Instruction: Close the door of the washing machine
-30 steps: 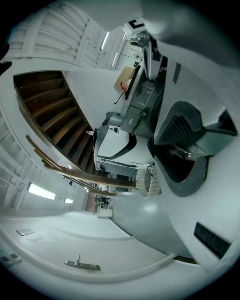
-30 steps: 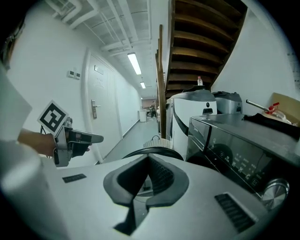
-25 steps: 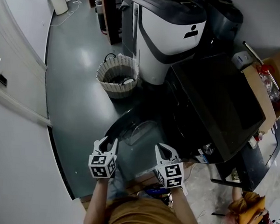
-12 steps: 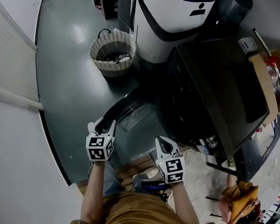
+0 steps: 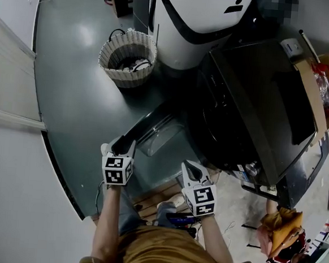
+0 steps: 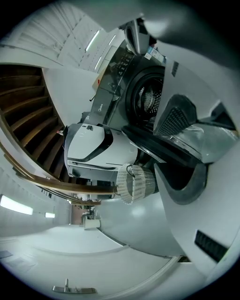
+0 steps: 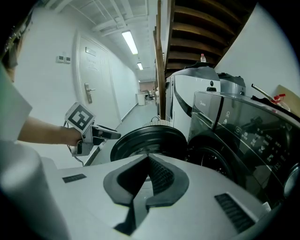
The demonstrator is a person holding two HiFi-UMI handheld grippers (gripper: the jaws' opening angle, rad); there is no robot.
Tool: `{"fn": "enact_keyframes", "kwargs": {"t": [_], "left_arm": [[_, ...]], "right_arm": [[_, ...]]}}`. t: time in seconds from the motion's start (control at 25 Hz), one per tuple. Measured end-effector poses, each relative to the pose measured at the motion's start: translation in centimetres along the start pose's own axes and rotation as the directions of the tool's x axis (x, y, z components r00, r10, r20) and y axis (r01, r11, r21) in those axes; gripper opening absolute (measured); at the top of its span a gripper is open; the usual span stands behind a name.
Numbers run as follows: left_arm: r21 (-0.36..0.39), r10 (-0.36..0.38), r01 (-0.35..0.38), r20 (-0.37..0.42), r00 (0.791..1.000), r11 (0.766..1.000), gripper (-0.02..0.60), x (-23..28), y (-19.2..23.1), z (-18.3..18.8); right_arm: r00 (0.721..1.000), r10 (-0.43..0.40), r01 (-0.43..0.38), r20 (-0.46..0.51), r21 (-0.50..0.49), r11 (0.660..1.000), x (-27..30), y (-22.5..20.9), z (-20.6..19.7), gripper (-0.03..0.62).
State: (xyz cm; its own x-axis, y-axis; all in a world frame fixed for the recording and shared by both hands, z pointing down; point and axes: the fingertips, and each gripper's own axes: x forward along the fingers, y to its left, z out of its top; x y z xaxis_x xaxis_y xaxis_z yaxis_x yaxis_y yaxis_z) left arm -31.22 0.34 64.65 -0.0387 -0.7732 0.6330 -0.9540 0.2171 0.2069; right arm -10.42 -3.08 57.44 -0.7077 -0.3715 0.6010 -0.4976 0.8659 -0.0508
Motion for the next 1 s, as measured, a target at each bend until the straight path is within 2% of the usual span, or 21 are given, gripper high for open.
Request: {"fn": "enact_keyframes", "kwargs": {"t": [0.6,1.0], "left_arm": [[0.026,-0.084,0.086,-0.087,0.993,0.996,0.201,2.8,1.6,-2.1],[0.015,-0.075,0.077,-0.104,0.992,0.997,0.196,3.7,1.8,-2.2]], "right_arm": [[0.999,0.022,-0.022,-0.044,0.007,1.0,3.3,1.5,-0.5,0.012],[0.999,0.001,-0.001,-0.052,0.014,1.0,2.8,1.0,-0.8,0.012]]}}
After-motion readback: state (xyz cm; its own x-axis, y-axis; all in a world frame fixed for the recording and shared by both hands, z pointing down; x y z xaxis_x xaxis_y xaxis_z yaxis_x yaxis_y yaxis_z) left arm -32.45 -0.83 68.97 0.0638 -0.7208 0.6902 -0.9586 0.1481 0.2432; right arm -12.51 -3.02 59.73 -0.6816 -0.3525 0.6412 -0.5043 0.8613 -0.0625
